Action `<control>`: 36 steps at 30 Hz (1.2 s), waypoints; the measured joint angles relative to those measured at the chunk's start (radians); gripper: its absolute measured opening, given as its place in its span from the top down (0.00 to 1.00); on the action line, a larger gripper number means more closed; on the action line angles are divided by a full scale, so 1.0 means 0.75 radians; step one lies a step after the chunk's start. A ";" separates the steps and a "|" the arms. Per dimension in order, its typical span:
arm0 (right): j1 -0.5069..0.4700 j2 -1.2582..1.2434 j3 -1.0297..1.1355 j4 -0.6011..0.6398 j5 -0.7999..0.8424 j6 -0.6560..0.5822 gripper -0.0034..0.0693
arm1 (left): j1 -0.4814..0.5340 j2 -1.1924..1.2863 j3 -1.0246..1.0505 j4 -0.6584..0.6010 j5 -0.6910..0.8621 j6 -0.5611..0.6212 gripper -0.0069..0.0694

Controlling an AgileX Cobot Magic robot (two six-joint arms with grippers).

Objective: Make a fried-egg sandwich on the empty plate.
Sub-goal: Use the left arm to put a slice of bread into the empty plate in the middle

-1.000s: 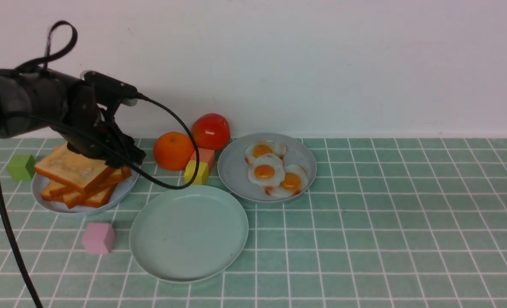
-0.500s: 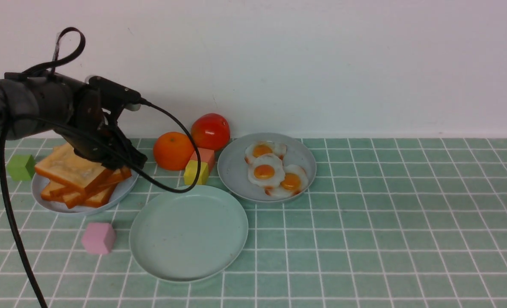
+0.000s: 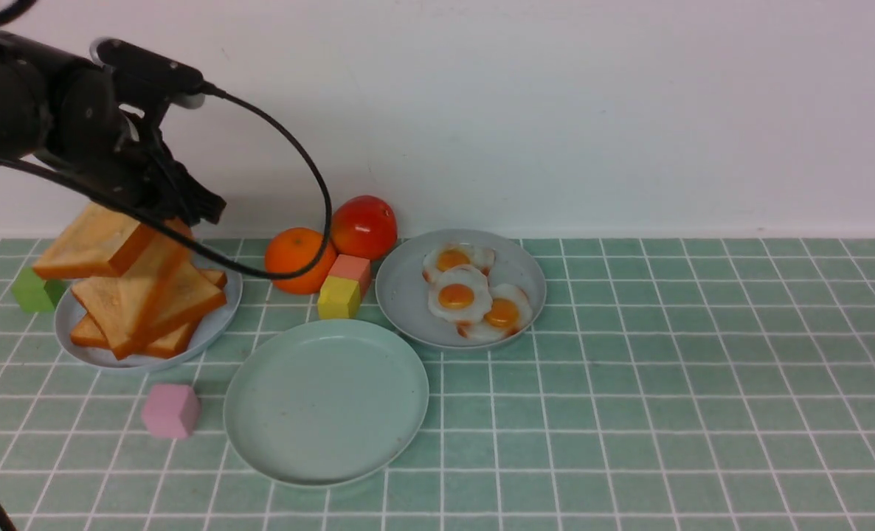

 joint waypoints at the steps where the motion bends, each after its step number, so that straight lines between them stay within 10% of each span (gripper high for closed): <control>1: 0.000 0.000 0.000 0.000 0.003 -0.003 0.93 | 0.000 0.005 0.000 -0.005 0.007 -0.001 0.74; 15: 0.000 -0.010 0.000 0.000 0.083 -0.004 0.92 | -0.041 0.058 0.002 -0.034 0.088 -0.058 0.74; 26: 0.000 -0.015 0.000 -0.001 0.084 -0.015 0.91 | -0.635 -0.073 0.170 -0.029 0.255 -0.082 0.74; 36: 0.000 -0.015 0.000 0.000 0.104 -0.035 0.90 | -0.706 0.148 0.200 0.225 0.116 -0.223 0.74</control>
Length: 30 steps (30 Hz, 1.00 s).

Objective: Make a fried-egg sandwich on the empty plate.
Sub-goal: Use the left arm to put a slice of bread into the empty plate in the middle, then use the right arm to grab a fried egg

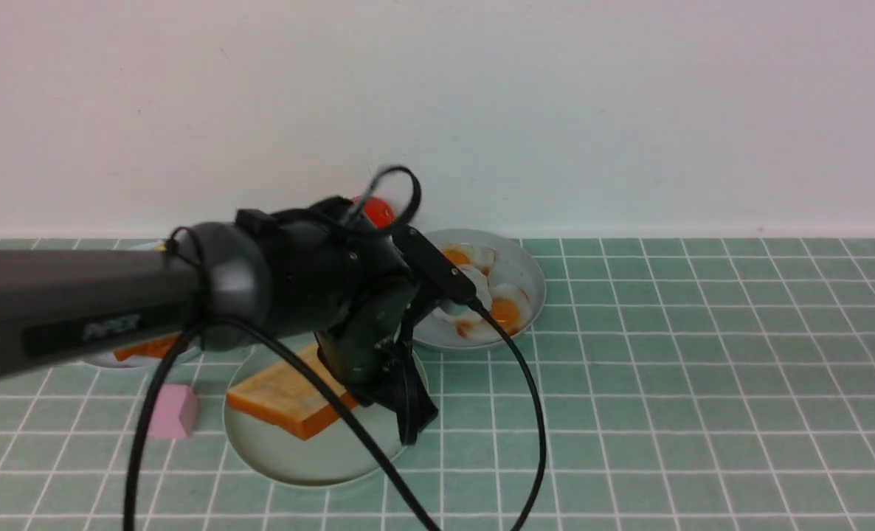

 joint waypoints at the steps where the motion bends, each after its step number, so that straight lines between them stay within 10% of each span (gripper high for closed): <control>1: 0.000 0.000 0.000 0.000 0.000 0.000 0.90 | 0.000 0.002 0.000 0.003 -0.003 0.000 0.74; 8: 0.000 0.001 0.000 -0.014 0.009 0.028 0.82 | 0.000 0.023 0.000 0.033 -0.040 -0.009 0.63; 16: 0.000 0.129 -0.001 -0.002 -0.109 0.042 0.55 | -0.090 -0.175 -0.044 -0.049 0.146 -0.155 0.26; 27: 0.000 0.694 -0.014 0.085 -0.486 -0.019 0.60 | -0.172 -1.115 0.272 -0.090 0.098 -0.456 0.89; 30: 0.000 0.839 -0.061 0.102 -0.499 -0.031 0.61 | -0.172 -1.338 0.456 -0.098 0.028 -0.476 0.93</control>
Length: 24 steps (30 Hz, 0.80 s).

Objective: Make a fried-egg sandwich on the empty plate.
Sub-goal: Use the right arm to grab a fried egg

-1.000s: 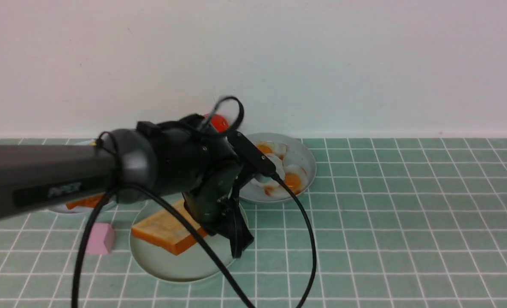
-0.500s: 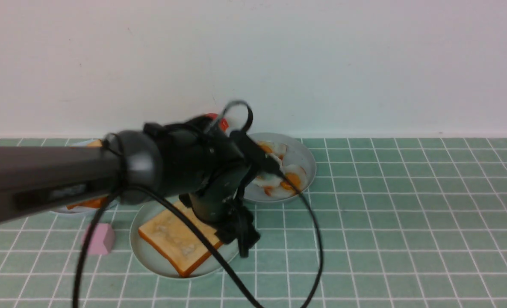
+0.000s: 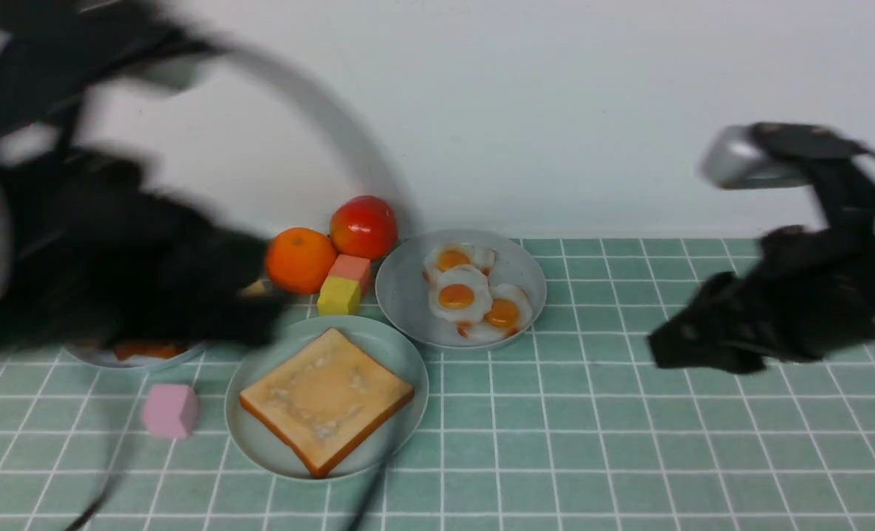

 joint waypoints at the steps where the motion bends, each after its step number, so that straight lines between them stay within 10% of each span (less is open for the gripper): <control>1: 0.000 0.087 -0.054 0.017 -0.002 -0.004 0.61 | 0.000 -0.150 0.125 -0.002 -0.063 -0.029 0.93; 13: 0.000 0.806 -0.679 0.093 0.009 -0.067 0.52 | 0.000 -0.748 0.539 0.265 -0.215 -0.502 0.93; 24: 0.000 1.384 -1.315 0.093 0.026 -0.068 0.49 | 0.000 -0.748 0.542 0.294 -0.305 -0.550 0.93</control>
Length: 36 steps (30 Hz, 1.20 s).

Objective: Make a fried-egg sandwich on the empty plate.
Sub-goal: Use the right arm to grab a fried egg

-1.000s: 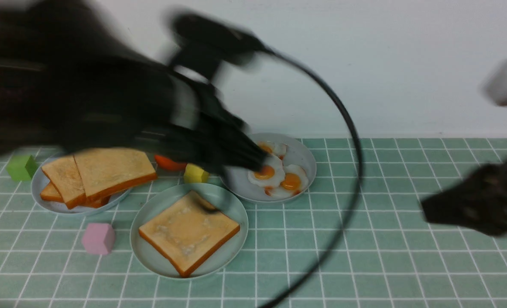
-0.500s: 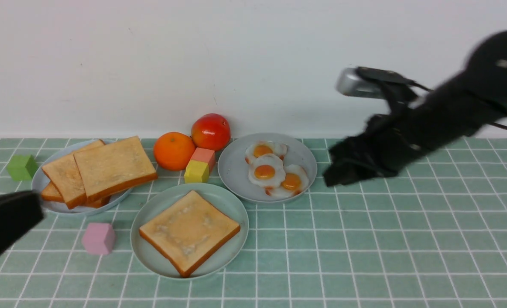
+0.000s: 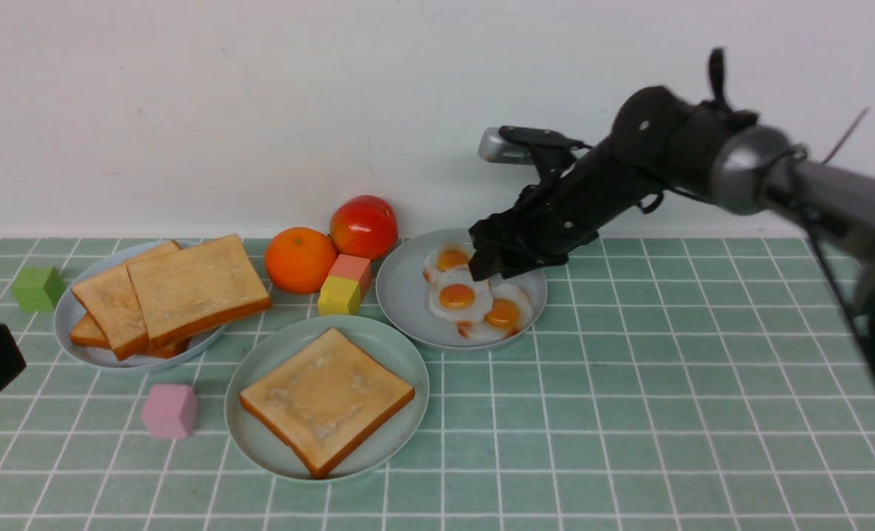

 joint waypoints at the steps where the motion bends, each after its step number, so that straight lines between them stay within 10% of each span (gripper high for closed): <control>1: 0.000 0.027 -0.037 0.000 0.000 0.000 0.49 | 0.000 0.000 0.000 -0.003 0.004 0.000 0.93; 26: 0.000 0.185 -0.160 0.000 -0.092 0.000 0.50 | 0.000 0.000 0.001 -0.056 0.047 0.000 0.93; 36: 0.000 0.185 -0.161 0.020 -0.086 0.000 0.71 | 0.000 0.000 0.001 -0.059 0.066 0.000 0.93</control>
